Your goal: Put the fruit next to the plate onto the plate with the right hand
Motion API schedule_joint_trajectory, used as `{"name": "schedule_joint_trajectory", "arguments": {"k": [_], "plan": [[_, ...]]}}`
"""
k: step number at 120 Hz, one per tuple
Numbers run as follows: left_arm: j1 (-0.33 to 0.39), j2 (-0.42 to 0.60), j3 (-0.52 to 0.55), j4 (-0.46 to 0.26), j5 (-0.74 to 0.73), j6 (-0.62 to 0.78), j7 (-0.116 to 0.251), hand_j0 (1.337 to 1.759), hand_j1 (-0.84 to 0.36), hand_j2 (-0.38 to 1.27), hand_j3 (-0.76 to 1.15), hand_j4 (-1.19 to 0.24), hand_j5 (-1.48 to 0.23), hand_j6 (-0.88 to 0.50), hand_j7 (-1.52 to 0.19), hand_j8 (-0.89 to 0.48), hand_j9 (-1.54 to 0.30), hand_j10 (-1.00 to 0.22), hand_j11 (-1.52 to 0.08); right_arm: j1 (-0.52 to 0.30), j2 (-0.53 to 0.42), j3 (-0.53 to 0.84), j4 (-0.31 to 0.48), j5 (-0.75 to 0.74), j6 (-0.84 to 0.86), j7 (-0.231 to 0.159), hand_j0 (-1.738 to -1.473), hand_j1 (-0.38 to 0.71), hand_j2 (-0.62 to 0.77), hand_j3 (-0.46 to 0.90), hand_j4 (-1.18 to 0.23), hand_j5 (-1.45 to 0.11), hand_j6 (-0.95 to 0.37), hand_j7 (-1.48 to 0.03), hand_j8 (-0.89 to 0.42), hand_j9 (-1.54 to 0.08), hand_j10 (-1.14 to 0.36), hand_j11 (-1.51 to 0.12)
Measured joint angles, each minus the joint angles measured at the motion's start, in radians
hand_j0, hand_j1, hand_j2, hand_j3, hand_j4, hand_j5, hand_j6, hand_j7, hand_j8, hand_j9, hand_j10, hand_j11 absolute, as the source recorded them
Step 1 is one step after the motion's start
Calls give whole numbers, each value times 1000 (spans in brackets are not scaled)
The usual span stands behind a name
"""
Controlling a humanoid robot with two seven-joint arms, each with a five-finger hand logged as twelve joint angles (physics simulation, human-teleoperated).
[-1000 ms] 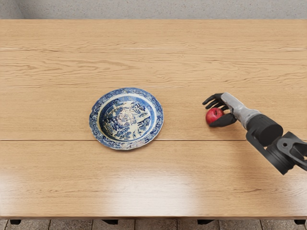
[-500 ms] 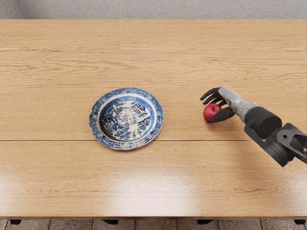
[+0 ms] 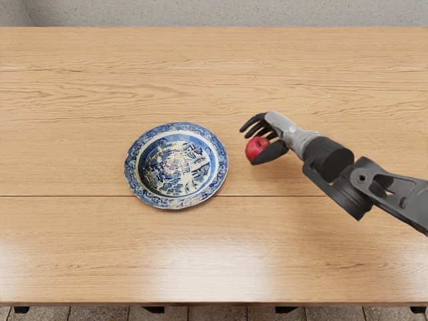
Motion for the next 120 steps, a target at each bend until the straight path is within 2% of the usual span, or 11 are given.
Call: {"name": "schedule_joint_trajectory", "arguments": {"k": [21, 34, 36, 50, 95, 120], "plan": [[0, 0, 0, 0, 0, 0, 0, 1658, 343, 1, 0, -6, -7, -6, -7, -6, -7, -6, -7, 36, 60, 0, 0, 0, 0, -36, -1658, 222, 182, 0, -508, -675, -512, -669, -454, -667, -484, -657], [0, 0, 0, 0, 0, 0, 0, 1658, 343, 1, 0, -6, -7, -6, -7, -6, -7, -6, -7, 55, 90, 0, 0, -1, -1, -53, -1658, 213, 167, 0, -507, -676, -511, -668, -446, -668, -469, -659], [0, 0, 0, 0, 0, 0, 0, 1658, 343, 1, 0, -6, -7, -6, -7, -6, -7, -6, -7, 57, 95, 0, 0, -1, -1, -56, -1658, 213, 118, 0, -506, -677, -511, -668, -441, -670, -465, -661], [0, 0, 0, 0, 0, 0, 0, 1658, 343, 1, 0, -6, -7, -6, -7, -6, -7, -6, -7, 67, 119, 0, 0, -2, -2, -66, -1658, 216, 124, 0, -507, -676, -511, -668, -432, -669, -452, -662], [0, 0, 0, 0, 0, 0, 0, 1658, 343, 1, 0, -6, -7, -6, -7, -6, -7, -6, -7, 63, 209, 0, -19, -9, -21, -64, -1658, 217, 63, 0, -509, -679, -514, -671, -400, -674, -426, -673], [0, 0, 0, 0, 0, 0, 0, 1658, 343, 1, 0, -6, -7, -6, -7, -6, -7, -6, -7, 56, 268, 0, -61, -10, -53, -44, -1658, 219, 52, 0, -511, -677, -515, -671, -391, -672, -416, -673]]}}
